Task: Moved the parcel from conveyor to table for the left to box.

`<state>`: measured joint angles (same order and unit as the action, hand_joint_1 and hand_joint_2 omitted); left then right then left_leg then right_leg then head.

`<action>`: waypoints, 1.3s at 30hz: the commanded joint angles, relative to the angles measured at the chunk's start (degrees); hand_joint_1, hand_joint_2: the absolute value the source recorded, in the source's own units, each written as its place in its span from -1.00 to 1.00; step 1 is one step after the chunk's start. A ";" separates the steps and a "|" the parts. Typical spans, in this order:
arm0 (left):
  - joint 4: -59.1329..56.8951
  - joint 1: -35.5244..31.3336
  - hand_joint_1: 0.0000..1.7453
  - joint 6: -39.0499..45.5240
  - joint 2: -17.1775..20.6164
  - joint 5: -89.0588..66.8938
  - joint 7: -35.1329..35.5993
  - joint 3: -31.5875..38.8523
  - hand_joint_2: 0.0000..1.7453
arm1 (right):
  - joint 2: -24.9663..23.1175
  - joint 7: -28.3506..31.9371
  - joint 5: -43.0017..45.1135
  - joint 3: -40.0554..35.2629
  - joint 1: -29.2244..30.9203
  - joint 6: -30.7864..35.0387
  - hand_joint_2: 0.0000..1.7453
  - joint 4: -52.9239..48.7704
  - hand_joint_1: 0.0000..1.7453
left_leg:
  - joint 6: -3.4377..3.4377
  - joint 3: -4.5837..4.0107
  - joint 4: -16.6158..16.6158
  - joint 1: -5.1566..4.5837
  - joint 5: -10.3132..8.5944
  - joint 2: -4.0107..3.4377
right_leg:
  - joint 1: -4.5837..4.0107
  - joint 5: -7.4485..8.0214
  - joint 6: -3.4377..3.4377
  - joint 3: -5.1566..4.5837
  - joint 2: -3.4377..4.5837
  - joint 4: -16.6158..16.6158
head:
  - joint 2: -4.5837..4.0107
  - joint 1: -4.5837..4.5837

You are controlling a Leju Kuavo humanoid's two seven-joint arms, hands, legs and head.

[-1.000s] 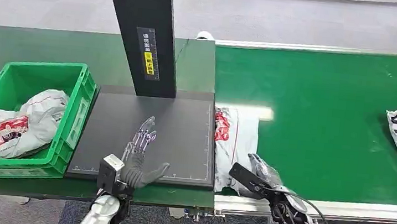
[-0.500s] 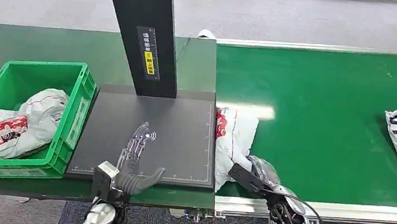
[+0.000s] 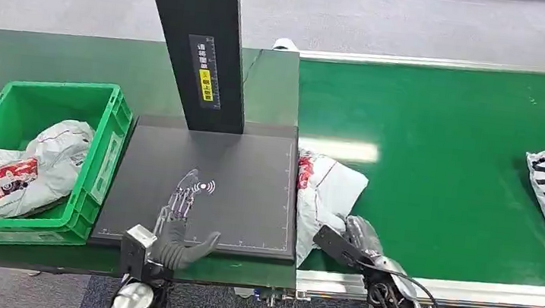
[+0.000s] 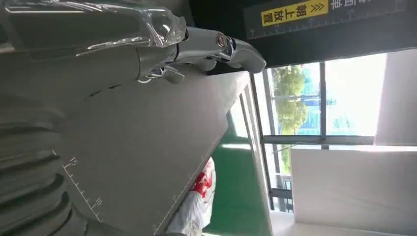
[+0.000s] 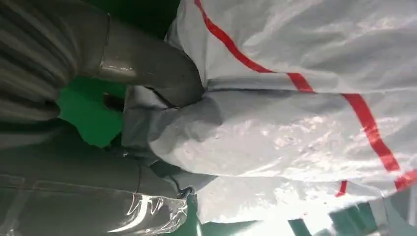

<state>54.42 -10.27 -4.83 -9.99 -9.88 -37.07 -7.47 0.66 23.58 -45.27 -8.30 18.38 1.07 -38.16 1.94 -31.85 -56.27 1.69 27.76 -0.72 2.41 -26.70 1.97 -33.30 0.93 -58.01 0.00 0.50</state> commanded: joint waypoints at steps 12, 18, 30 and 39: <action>0.59 0.12 -1.00 -0.34 -0.53 -0.79 -0.14 1.32 1.00 | -5.14 9.48 21.12 15.53 -4.27 5.17 1.00 -18.01 1.00 | -0.12 -0.08 0.00 0.00 -0.01 0.10 | -0.04 0.00 -0.21 -0.05 -0.15 -0.01 | 0.00 0.02; -0.35 -0.58 -1.00 -0.33 -0.53 -0.61 -0.09 1.12 1.00 | -6.70 16.42 34.52 19.35 -7.82 4.70 1.00 -29.41 1.00 | -0.14 -0.14 -0.03 -0.02 -0.01 0.21 | -0.03 -0.04 -0.19 -0.09 -0.26 -0.02 | 0.00 0.00; -0.91 -1.24 -1.00 -0.04 -1.00 0.00 0.02 0.08 1.00 | -8.17 16.42 43.48 18.16 -13.73 16.47 1.00 -48.89 1.00 | -0.16 -0.18 -0.03 -0.01 0.01 0.25 | -0.04 -0.06 -0.24 -0.13 -0.31 -0.02 | 0.00 0.00; 0.66 -1.31 -1.00 1.59 -1.28 0.74 -0.61 0.52 1.00 | -5.98 16.42 40.50 12.28 -14.07 21.29 1.00 -49.11 1.00 | -0.12 -0.15 -0.01 0.00 -0.03 0.12 | -0.04 0.01 -0.18 -0.12 -0.19 0.01 | 0.00 0.02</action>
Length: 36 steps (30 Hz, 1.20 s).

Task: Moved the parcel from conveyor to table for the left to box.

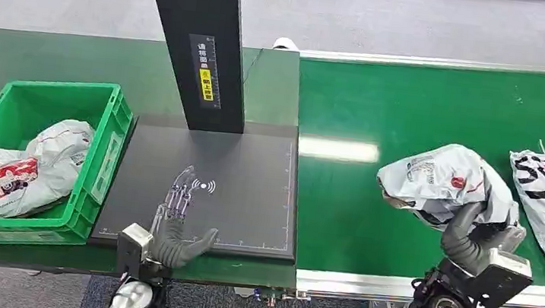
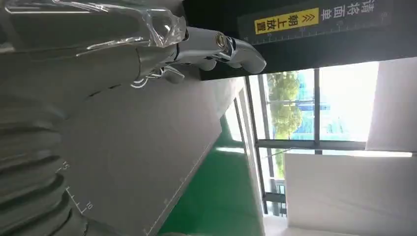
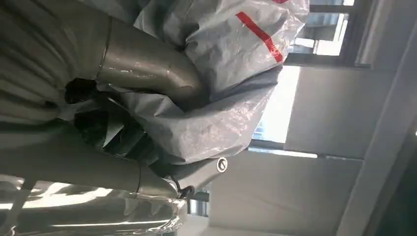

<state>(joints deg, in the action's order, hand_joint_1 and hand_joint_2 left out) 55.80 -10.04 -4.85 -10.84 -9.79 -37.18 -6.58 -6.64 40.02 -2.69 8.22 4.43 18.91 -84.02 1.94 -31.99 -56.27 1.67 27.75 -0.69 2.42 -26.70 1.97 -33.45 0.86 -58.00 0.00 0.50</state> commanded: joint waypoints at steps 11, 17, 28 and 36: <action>13.03 1.22 -1.00 14.56 2.71 -1.69 -2.65 -0.17 1.00 | 8.21 -0.02 -13.83 -26.47 17.20 -6.25 1.00 30.29 1.00 | -0.13 0.14 0.04 0.06 0.02 -0.47 | -0.11 0.16 -0.17 0.04 0.40 0.09 | 0.00 0.00; 12.86 0.83 -1.00 14.68 3.43 -0.94 -2.44 -0.66 1.00 | 7.94 -0.02 -16.38 -31.19 21.70 -7.58 1.00 37.88 1.00 | -0.14 0.11 0.11 0.05 -0.15 -0.05 | -0.10 0.12 -0.24 0.14 0.02 0.09 | 0.00 0.00; 7.98 -3.23 -1.00 17.34 2.91 2.68 -2.82 -0.04 1.00 | 3.28 -0.02 -23.11 -45.39 30.16 -8.41 1.00 54.12 1.00 | -0.09 -0.01 0.03 0.03 -0.17 0.09 | -0.07 0.08 -0.18 0.05 -0.17 -0.01 | 0.00 0.00; 4.65 -5.21 -1.00 16.76 2.59 4.30 -2.82 -2.56 1.00 | 0.28 -0.02 -22.47 -53.25 29.98 -8.07 1.00 56.47 1.00 | -0.08 0.07 0.05 0.05 -0.20 0.22 | -0.10 0.04 -0.15 0.14 -0.27 0.02 | 0.00 0.02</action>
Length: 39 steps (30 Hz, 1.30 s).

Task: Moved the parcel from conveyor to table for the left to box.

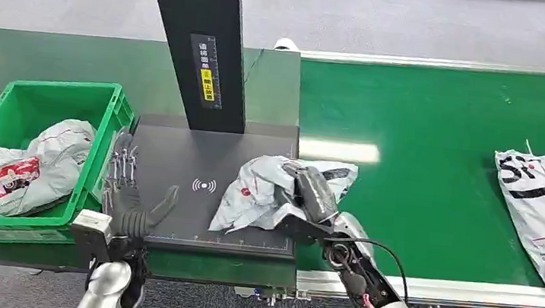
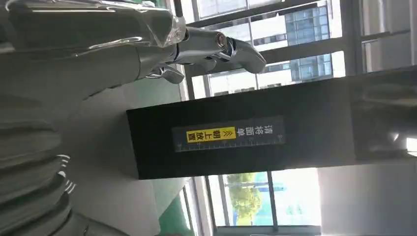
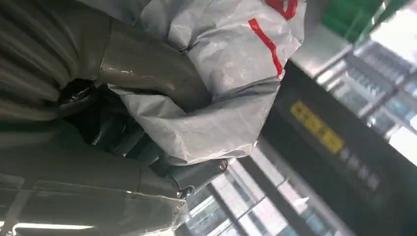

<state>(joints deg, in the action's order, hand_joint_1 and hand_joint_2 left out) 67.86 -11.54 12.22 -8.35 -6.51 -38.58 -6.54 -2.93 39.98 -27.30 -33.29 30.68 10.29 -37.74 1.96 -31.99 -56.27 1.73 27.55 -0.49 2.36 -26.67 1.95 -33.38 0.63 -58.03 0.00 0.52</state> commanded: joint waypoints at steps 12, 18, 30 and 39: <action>-12.41 -6.93 -1.00 -2.06 -0.39 1.48 -1.42 -6.72 1.00 | -5.50 0.02 5.52 -18.41 0.61 0.18 1.00 7.08 1.00 | -0.13 0.08 0.08 0.03 -0.03 0.01 | -0.09 0.03 -0.23 0.09 -0.08 0.11 | 0.00 -0.02; -13.20 -7.14 -1.00 -2.43 -0.27 1.78 -1.42 -7.03 1.00 | -5.19 0.02 7.04 -19.94 -0.46 -1.68 1.00 5.58 1.00 | -0.12 0.10 0.05 0.01 0.00 -0.04 | -0.05 0.00 -0.15 0.09 -0.02 0.09 | 0.00 0.00; -14.03 -6.87 -1.00 -3.12 -0.51 1.31 -1.42 -7.07 1.00 | -6.65 0.02 6.35 -24.14 -1.42 -6.02 1.00 10.06 1.00 | -0.09 0.13 0.06 -0.01 0.01 -0.06 | -0.02 -0.01 -0.11 0.09 0.00 0.07 | 0.00 -0.02; -13.41 -5.61 -1.00 -3.43 0.36 0.91 -1.42 -5.85 1.00 | -6.36 -10.34 1.50 -21.65 0.79 -6.30 1.00 18.57 1.00 | -0.15 0.23 0.15 0.00 -0.07 0.04 | -0.05 0.05 -0.24 0.24 -0.12 0.18 | 0.00 0.00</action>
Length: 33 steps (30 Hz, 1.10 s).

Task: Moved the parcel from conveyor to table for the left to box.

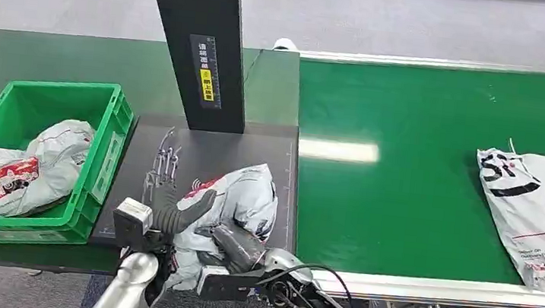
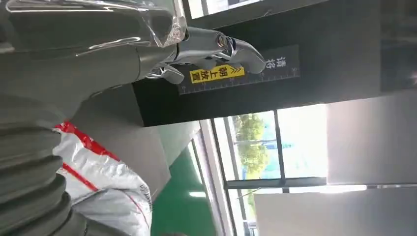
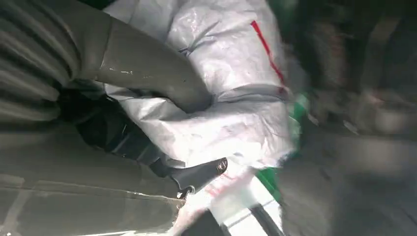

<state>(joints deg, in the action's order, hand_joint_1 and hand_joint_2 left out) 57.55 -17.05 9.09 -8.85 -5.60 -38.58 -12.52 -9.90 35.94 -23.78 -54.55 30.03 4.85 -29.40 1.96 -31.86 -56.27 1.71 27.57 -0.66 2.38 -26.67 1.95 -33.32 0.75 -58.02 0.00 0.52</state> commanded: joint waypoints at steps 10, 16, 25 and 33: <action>4.56 5.57 -1.00 2.00 1.51 -1.25 0.89 4.06 1.00 | 2.41 -16.41 0.08 10.51 1.47 6.74 1.00 6.16 -1.00 | -0.15 0.55 0.10 -0.02 -0.15 0.16 | -0.03 0.11 -0.17 0.57 -0.18 0.15 | 0.00 0.00; 6.89 7.55 -1.00 1.89 1.53 -1.71 1.38 5.49 1.00 | 3.93 -13.79 1.93 16.37 -0.26 7.11 1.00 0.82 -1.00 | -0.17 0.57 0.04 -0.01 -0.20 0.23 | -0.03 0.14 -0.15 0.67 -0.22 0.11 | 0.00 0.00; 7.14 8.14 -1.00 1.33 0.67 -2.99 1.39 5.63 1.00 | 5.94 -6.55 6.21 29.63 -6.82 6.08 1.00 -9.46 -1.00 | -0.26 0.36 0.07 0.00 -0.21 0.50 | -0.05 0.13 -0.19 0.61 -0.39 0.18 | 0.00 0.00; 7.11 8.11 -1.00 1.24 0.63 -3.04 1.39 5.83 1.00 | 5.68 -6.28 6.34 30.18 -6.97 5.30 1.00 -9.49 -1.00 | -0.17 0.05 0.02 -0.04 -0.14 0.35 | 0.01 0.08 -0.10 0.20 -0.23 0.07 | 0.00 0.00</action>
<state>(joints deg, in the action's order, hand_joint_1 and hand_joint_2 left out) 65.35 -8.87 10.67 -7.54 -8.59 -37.57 -7.32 -5.77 29.46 -17.68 -28.50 23.69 11.30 -37.16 1.89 -31.80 -56.26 1.68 27.45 -0.41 2.41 -26.59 1.97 -33.15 0.65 -57.98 0.00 0.52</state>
